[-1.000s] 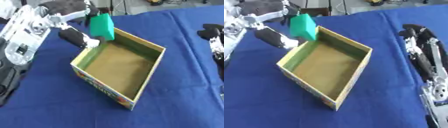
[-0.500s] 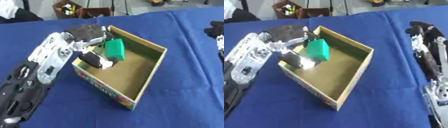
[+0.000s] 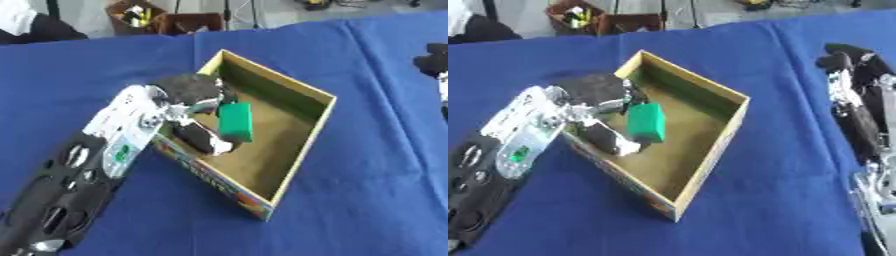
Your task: Pick up objects on the table and place them in the box.
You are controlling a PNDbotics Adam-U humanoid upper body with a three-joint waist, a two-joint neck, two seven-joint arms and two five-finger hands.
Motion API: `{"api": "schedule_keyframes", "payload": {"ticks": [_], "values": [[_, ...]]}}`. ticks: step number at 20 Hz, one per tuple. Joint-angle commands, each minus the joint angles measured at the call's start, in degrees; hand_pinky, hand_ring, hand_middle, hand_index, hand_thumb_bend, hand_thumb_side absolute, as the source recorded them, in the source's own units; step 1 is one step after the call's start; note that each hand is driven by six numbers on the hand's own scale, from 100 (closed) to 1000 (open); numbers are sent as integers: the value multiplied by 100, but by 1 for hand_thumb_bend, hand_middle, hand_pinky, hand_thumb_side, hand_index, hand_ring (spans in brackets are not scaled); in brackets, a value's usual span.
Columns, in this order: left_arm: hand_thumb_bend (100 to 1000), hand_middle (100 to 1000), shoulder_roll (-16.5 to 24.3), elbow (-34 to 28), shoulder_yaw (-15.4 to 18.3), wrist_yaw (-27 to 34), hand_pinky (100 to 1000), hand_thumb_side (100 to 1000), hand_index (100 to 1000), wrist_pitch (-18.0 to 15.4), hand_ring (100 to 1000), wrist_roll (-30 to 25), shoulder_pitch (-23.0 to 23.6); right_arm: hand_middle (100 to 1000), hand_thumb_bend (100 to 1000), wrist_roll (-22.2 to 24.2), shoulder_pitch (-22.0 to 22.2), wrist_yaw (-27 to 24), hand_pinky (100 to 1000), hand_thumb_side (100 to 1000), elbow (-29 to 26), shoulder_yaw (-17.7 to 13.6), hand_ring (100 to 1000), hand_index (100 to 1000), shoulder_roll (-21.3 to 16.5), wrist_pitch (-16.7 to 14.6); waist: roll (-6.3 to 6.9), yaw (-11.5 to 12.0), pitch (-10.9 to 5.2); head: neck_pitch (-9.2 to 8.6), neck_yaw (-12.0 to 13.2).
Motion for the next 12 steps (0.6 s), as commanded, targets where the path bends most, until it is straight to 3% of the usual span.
{"api": "schedule_keyframes", "payload": {"ticks": [1, 7, 8, 12], "values": [[100, 673, -6, 20, -8, -261, 570, 750, 885, -154, 684, -129, -139, 597, 100, -15, -68, 32, 840, 686, -112, -28, 766, 761, -96, -27, -33, -8, -90, -65, 30], [130, 787, -33, -22, 20, -658, 648, 805, 1000, -246, 787, -173, -153, 596, 100, 11, -65, 17, 840, 680, -112, -8, 766, 760, -72, -10, -30, 1, -95, -67, 31], [229, 858, -31, -40, 25, -710, 690, 837, 1000, -245, 844, -159, -155, 596, 100, 18, -63, 16, 840, 680, -112, -5, 766, 759, -67, -7, -30, 0, -97, -74, 30], [483, 965, -4, -159, 84, -908, 798, 914, 1000, -202, 940, -138, -177, 596, 100, 18, -46, 23, 840, 677, -112, -11, 766, 758, -50, 7, -32, -3, -113, -84, 30]]}}
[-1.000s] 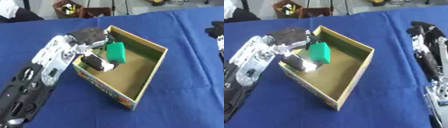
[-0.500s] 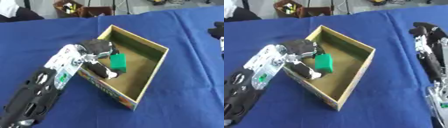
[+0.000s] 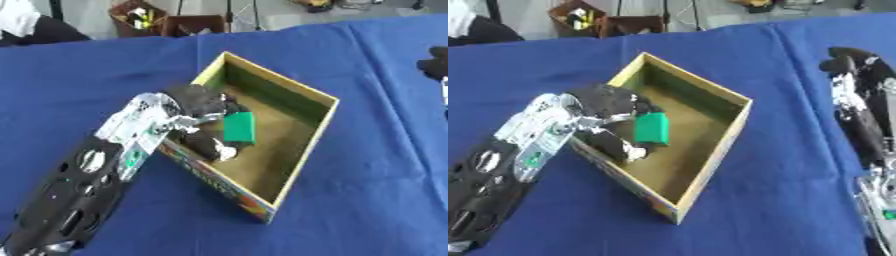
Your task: Pick up objects on the table and place them in the box.
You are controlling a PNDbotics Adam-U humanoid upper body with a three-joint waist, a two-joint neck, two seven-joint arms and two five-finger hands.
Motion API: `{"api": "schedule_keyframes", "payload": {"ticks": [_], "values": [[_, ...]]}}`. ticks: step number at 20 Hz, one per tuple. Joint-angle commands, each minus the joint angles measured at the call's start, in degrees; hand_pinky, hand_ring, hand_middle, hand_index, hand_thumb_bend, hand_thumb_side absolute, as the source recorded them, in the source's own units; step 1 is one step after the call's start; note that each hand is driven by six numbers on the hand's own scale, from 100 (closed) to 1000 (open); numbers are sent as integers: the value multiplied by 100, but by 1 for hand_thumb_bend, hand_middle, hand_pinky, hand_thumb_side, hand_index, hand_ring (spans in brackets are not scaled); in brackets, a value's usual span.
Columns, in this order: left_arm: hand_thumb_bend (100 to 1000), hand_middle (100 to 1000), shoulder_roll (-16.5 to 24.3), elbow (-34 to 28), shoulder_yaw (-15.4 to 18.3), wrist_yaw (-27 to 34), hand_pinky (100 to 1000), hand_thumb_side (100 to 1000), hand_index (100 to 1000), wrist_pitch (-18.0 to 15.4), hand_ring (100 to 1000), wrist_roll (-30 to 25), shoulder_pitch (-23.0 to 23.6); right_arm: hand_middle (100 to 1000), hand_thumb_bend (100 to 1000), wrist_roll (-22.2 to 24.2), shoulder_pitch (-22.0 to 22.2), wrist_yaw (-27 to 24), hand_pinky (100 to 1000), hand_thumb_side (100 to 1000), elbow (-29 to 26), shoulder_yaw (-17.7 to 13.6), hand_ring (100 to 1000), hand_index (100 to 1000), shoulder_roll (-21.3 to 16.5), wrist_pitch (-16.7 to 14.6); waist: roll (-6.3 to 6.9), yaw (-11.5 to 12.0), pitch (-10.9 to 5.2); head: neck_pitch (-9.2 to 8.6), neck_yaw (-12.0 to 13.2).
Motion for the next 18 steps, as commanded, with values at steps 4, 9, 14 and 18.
{"api": "schedule_keyframes", "payload": {"ticks": [4, 9, 14, 18], "values": [[579, 971, 82, -390, 199, -233, 809, 959, 1000, 47, 948, 50, -144, 596, 100, 11, -36, 13, 840, 672, -112, -10, 766, 758, -56, 16, -34, 8, -144, -54, 2], [514, 944, 201, -832, 475, 137, 783, 997, 1000, 236, 926, 161, -142, 597, 100, -3, -38, -9, 840, 672, -112, -14, 766, 759, -63, 26, -48, 33, -202, -17, -31], [140, 854, 248, -1666, 1164, 1147, 680, 1000, 982, 800, 831, 896, 53, 599, 100, -32, -46, -41, 839, 680, -112, -32, 767, 760, -108, 8, -81, 103, -268, 84, -159], [107, 822, 655, -2495, 1718, 3691, 655, 1000, 963, 1744, 800, 2547, 444, 599, 100, -61, -33, -62, 839, 685, -112, -48, 767, 760, -159, -21, -102, 154, -309, 138, -227]]}}
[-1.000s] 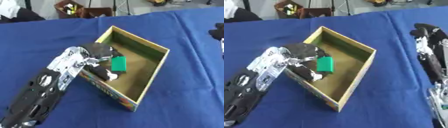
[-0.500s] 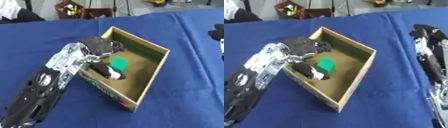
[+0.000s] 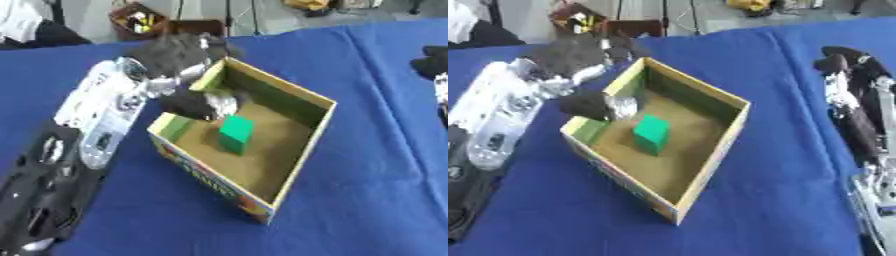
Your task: Pick up objects on the table and place them in the box.
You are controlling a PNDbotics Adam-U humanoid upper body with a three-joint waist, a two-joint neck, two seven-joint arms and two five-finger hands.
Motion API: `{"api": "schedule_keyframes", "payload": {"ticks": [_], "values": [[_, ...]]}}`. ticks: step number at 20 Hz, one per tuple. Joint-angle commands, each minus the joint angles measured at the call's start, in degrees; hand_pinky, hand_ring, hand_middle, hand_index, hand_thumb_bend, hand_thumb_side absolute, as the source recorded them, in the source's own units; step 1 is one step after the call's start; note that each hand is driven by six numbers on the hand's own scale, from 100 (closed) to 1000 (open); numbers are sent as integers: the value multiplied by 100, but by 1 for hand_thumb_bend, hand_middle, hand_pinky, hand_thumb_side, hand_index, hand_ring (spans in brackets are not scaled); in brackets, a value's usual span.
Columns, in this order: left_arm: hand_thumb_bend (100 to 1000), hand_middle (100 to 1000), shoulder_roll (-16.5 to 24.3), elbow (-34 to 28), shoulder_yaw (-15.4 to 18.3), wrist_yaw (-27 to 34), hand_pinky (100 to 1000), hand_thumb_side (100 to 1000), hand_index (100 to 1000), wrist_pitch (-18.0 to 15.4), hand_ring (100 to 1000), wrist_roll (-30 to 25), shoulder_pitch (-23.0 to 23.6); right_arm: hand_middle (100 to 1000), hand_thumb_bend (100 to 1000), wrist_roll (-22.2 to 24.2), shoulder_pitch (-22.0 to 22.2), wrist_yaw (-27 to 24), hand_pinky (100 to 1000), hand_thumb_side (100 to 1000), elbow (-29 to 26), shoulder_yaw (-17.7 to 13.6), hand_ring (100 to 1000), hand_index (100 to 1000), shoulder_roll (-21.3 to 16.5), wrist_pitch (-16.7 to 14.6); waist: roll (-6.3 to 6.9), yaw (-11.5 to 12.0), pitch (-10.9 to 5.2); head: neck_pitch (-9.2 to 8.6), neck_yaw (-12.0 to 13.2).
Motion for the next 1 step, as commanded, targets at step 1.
{"api": "schedule_keyframes", "payload": {"ticks": [1], "values": [[100, 810, 336, -594, 357, 1475, 644, 1000, 962, 521, 784, 918, 58, 599, 100, -36, -35, -38, 838, 688, -112, -48, 767, 760, -157, -17, -24, 11, -108, 49, -54]]}}
